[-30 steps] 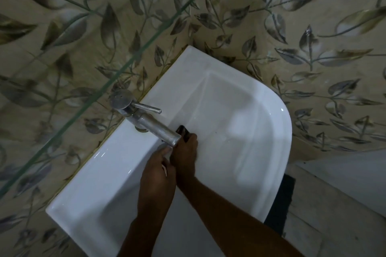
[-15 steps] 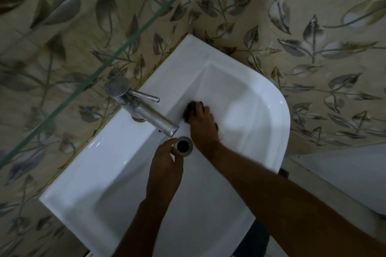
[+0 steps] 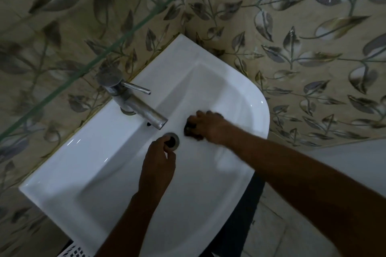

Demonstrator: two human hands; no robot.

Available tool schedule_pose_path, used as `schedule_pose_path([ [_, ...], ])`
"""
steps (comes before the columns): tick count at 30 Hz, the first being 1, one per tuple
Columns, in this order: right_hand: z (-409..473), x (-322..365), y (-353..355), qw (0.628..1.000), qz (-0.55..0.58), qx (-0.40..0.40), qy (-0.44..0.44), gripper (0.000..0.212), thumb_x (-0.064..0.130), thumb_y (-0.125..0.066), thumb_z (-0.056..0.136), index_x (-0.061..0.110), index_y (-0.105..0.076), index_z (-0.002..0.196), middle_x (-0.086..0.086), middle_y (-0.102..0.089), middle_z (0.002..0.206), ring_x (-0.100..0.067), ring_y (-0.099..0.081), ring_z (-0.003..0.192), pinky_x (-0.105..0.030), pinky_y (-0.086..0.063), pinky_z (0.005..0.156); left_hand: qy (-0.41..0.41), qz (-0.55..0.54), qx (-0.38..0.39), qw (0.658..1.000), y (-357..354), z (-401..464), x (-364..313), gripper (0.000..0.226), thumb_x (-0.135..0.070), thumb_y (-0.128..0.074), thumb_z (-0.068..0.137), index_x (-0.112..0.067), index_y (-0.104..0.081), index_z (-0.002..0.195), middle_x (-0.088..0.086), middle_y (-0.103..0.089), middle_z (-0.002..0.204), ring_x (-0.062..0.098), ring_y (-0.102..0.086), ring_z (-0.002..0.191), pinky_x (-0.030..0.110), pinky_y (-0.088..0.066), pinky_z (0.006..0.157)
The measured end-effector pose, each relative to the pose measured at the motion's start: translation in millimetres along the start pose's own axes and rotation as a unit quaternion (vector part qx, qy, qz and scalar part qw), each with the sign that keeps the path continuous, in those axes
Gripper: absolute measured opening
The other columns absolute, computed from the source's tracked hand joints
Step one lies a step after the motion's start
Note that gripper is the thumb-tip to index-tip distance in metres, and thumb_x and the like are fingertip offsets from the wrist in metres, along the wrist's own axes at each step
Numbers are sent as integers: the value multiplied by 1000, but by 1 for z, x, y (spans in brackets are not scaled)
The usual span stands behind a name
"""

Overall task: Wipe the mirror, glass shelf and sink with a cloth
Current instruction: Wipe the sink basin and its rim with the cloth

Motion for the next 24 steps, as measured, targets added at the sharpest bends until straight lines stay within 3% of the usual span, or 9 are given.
schedule_pose_path([
  [4, -18, -82, 29, 977, -149, -112, -107, 18, 16, -49, 98, 20, -66, 100, -7, -61, 115, -31, -53, 98, -41, -36, 73, -12, -14, -2, 1000, -4, -6, -6, 39, -14, -53, 96, -15, -52, 135, 1, -59, 126, 15, -56, 115, 20, -40, 90],
  [7, -18, -87, 34, 969, -166, -117, -142, 18, 11, -50, 93, 11, -63, 105, -10, -56, 122, -32, -52, 95, -41, -36, 72, -5, -11, -15, 1000, -7, -9, -1, 34, -17, -51, 97, -15, -54, 131, 0, -61, 120, 13, -57, 110, 21, -42, 87],
  [10, -27, -56, 16, 973, -28, -93, -211, 25, 24, -50, 94, 16, -62, 115, -11, -56, 123, -37, -55, 95, -43, -44, 75, -9, -1, -24, 1000, -7, -13, 4, 29, -17, -50, 97, -13, -56, 126, -2, -60, 108, 10, -56, 98, 20, -43, 78],
  [13, -47, -9, 2, 968, 171, -15, -183, 19, 26, -61, 82, 16, -70, 96, -9, -60, 110, -35, -58, 98, -37, -51, 80, -1, -7, -21, 1000, -7, -14, 6, 30, -18, -49, 98, -14, -55, 127, -1, -61, 111, 14, -58, 104, 27, -49, 83],
  [14, -50, 8, 3, 966, 213, 20, -142, 25, 33, -57, 85, 19, -70, 101, -7, -59, 113, -32, -55, 104, -39, -48, 90, 3, -8, -14, 1000, -9, -14, 5, 32, -19, -48, 98, -15, -54, 129, 0, -61, 116, 16, -57, 109, 30, -49, 87],
  [16, -54, 35, 9, 966, 227, 103, -70, 27, 27, -56, 93, 20, -67, 117, -5, -54, 125, -25, -48, 111, -39, -41, 95, 7, -3, 12, 1000, -14, -13, 2, 35, -20, -47, 98, -16, -52, 133, 3, -60, 124, 18, -56, 115, 30, -48, 90],
  [19, -49, 44, 11, 949, 254, 185, 1, 32, 10, -55, 97, 9, -59, 129, -8, -49, 129, -19, -42, 107, -21, -31, 81, -5, -21, 47, 999, -21, -12, -7, 36, -19, -49, 98, -20, -51, 134, 3, -58, 131, 17, -53, 122, 21, -39, 89],
  [22, -38, 15, 15, 963, 213, 160, -34, 32, 12, -60, 93, 16, -63, 125, -9, -52, 128, -25, -47, 114, -31, -41, 92, -18, -32, 40, 999, -22, -12, -10, 37, -19, -50, 98, -24, -51, 134, -1, -56, 135, 13, -51, 124, 18, -36, 91],
  [24, -27, -17, 23, 980, 149, 114, -68, 23, 14, -58, 91, 19, -69, 110, -9, -57, 123, -30, -53, 111, -42, -46, 93, -15, -36, 27, 999, -20, -13, -7, 37, -19, -52, 97, -25, -52, 134, -3, -57, 133, 10, -51, 121, 18, -37, 91],
])
Point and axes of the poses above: each hand's wrist, its own z-axis towards the middle knuckle, its own y-axis out of the back of the hand, x = y × z, the point moved 1 cm from there along z, towards the middle knuckle
